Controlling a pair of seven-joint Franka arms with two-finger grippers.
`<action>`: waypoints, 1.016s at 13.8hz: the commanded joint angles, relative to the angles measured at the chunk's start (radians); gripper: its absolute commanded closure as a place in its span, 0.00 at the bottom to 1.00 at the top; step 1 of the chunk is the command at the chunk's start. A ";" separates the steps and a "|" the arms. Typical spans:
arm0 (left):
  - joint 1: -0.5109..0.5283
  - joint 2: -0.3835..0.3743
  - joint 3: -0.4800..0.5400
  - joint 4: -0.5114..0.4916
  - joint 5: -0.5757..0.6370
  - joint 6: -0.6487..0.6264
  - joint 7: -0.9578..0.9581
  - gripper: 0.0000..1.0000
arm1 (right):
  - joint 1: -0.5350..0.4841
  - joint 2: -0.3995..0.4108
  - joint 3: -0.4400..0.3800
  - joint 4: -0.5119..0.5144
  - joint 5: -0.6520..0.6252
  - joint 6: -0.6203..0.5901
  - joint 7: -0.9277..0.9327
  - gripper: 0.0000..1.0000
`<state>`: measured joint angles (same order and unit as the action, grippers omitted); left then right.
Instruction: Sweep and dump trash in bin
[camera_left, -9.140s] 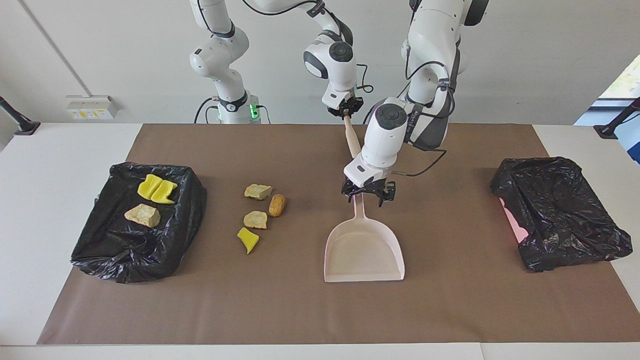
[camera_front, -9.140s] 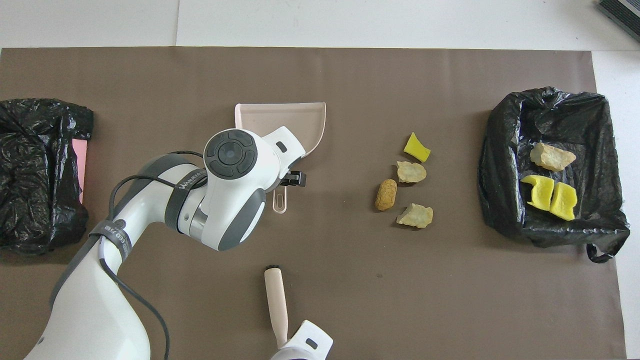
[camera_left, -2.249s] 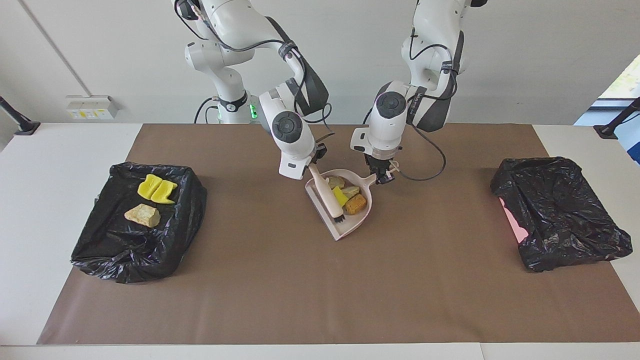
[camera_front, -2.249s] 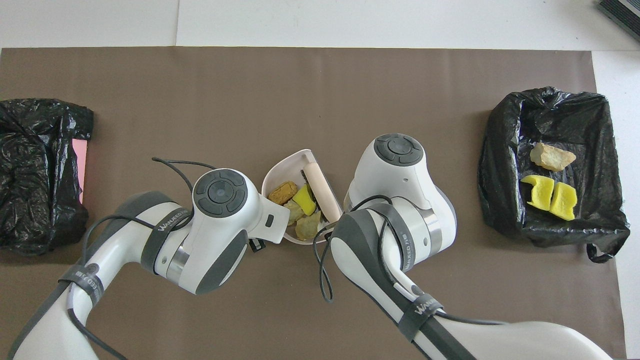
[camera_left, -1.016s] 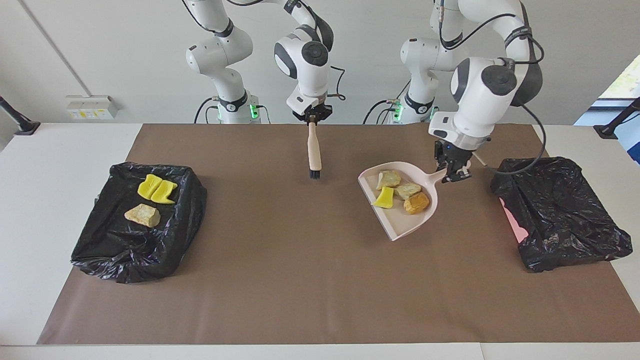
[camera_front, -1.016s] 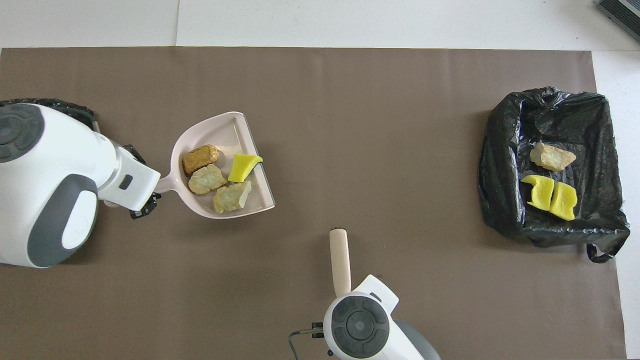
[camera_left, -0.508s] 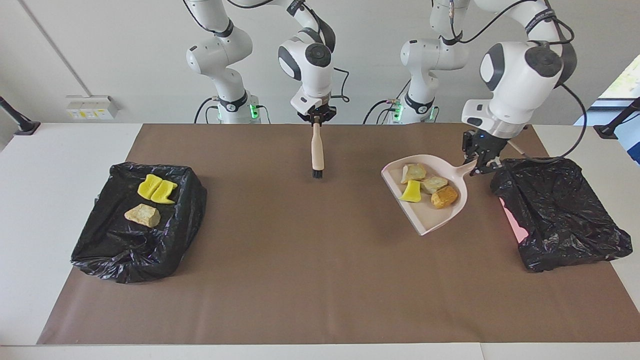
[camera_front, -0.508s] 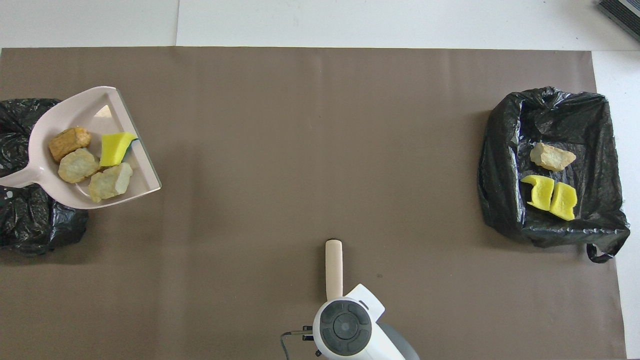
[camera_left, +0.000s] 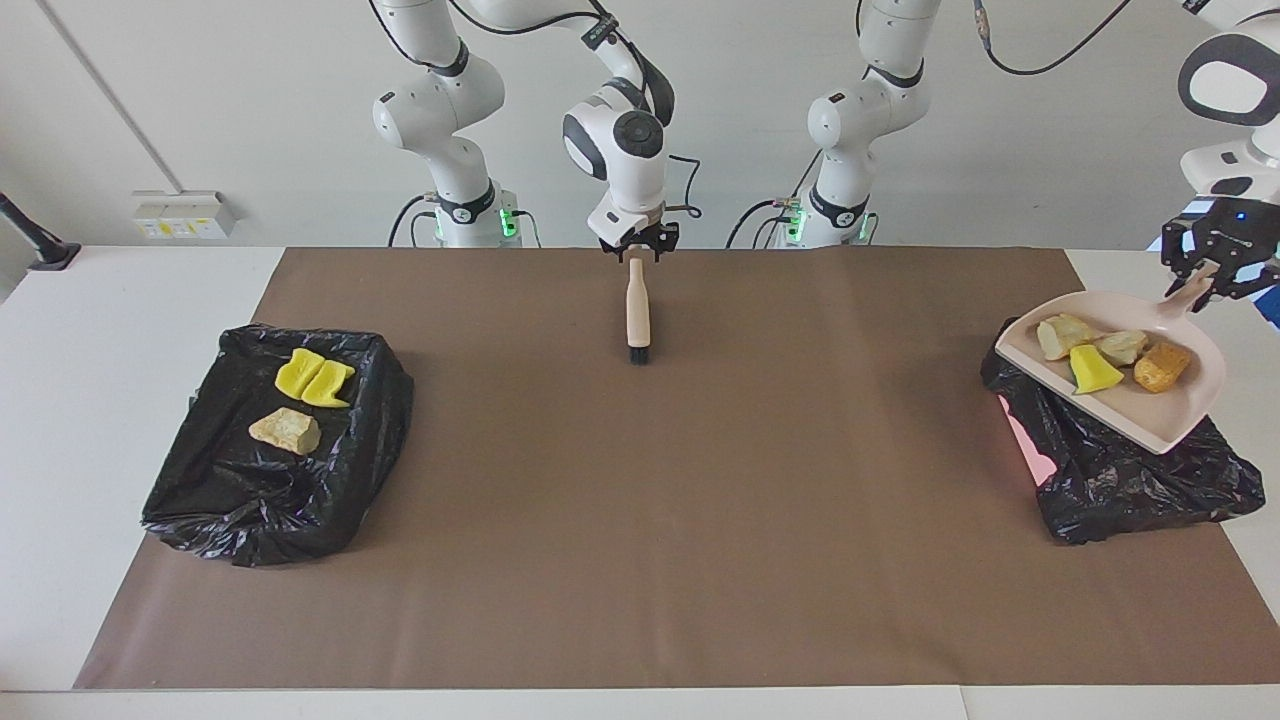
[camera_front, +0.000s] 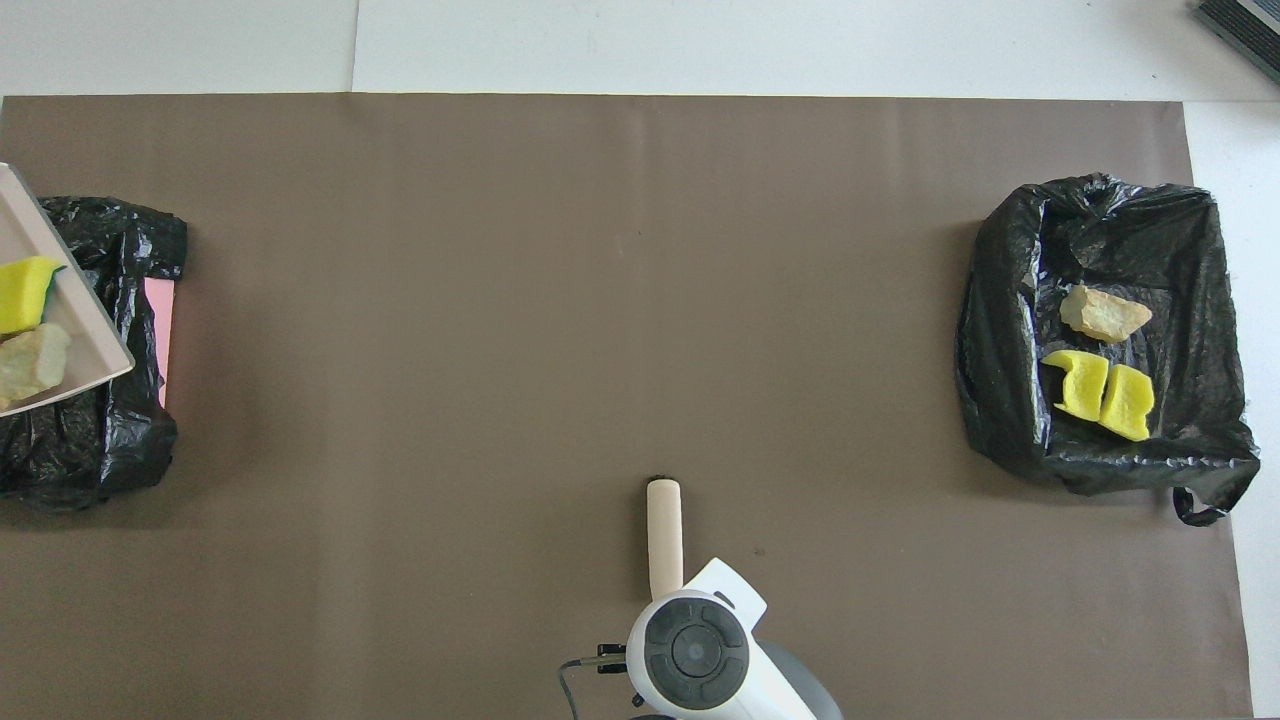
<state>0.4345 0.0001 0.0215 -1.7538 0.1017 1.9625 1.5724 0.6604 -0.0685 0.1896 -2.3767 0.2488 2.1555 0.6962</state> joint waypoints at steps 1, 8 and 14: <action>0.064 0.079 -0.011 0.097 0.111 0.041 0.081 1.00 | -0.109 0.016 -0.002 0.089 -0.063 -0.008 -0.037 0.00; 0.073 0.152 -0.011 0.126 0.461 0.176 0.083 1.00 | -0.373 0.016 -0.002 0.264 -0.268 -0.069 -0.121 0.00; 0.023 0.135 -0.018 0.106 0.645 0.073 0.083 1.00 | -0.567 0.010 -0.004 0.462 -0.275 -0.209 -0.294 0.00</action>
<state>0.5006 0.1440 0.0010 -1.6541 0.6845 2.0930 1.6496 0.1440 -0.0672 0.1736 -2.0049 -0.0086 2.0268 0.4683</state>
